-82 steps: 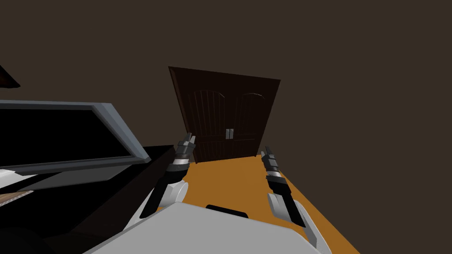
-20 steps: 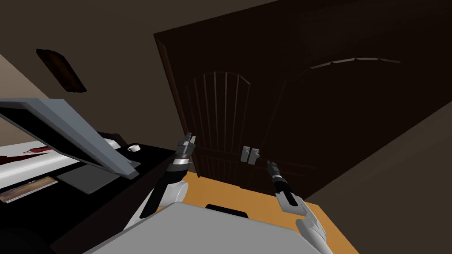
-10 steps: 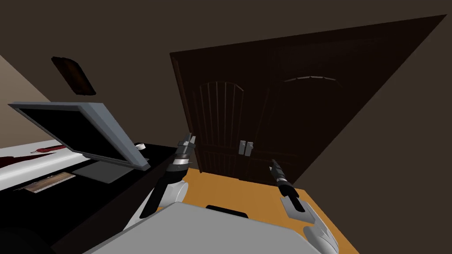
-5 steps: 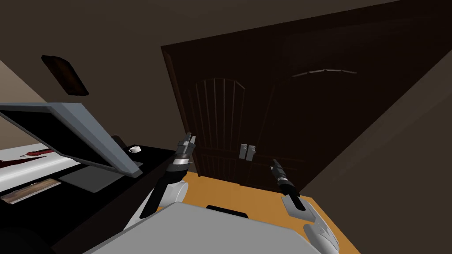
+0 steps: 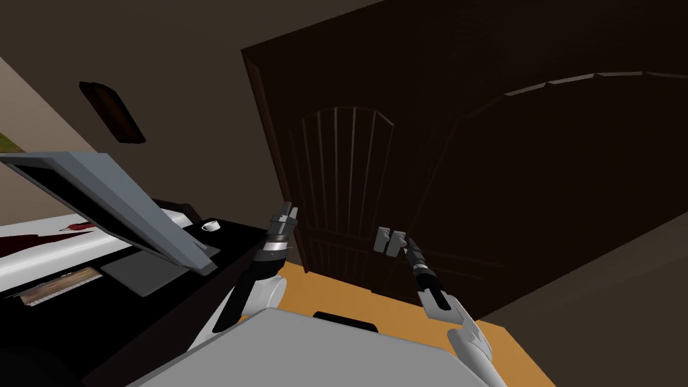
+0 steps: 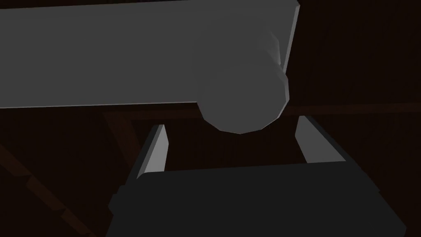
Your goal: Pull the door open
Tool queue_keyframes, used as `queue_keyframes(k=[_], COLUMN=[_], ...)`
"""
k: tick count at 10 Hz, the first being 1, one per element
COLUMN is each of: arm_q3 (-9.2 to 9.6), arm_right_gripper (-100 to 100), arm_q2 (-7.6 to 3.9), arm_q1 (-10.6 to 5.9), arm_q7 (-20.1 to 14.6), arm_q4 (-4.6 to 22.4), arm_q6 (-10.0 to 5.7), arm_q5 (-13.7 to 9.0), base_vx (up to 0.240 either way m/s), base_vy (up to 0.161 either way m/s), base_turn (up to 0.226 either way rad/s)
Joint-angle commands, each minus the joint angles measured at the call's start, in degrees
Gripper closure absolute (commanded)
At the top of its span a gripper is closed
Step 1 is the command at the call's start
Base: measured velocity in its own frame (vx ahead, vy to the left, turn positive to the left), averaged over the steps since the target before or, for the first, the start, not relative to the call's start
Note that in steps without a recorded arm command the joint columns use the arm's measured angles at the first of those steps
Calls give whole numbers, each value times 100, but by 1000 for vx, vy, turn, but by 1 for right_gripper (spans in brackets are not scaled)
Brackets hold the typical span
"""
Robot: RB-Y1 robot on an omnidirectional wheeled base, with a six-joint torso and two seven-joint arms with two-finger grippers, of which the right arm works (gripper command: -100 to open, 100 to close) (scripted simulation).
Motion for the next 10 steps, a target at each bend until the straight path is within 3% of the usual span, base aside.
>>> queue_keyframes(k=[1, 6, 7, 10], arm_q3=[-11, -11, -76, -59], arm_right_gripper=[100, 100, -100, -100], arm_q2=[-12, -12, -75, -109], arm_q1=[10, 10, 87, 158], arm_q7=[-4, -4, -23, -78], arm_q4=[8, 8, 20, -20], arm_q6=[-2, -2, 13, 5], arm_q5=[-2, -2, -12, -1], base_vx=[-15, -18, -100, -170], base_vy=[-10, -13, -60, -77], base_turn=[-30, -1, -118, -46])
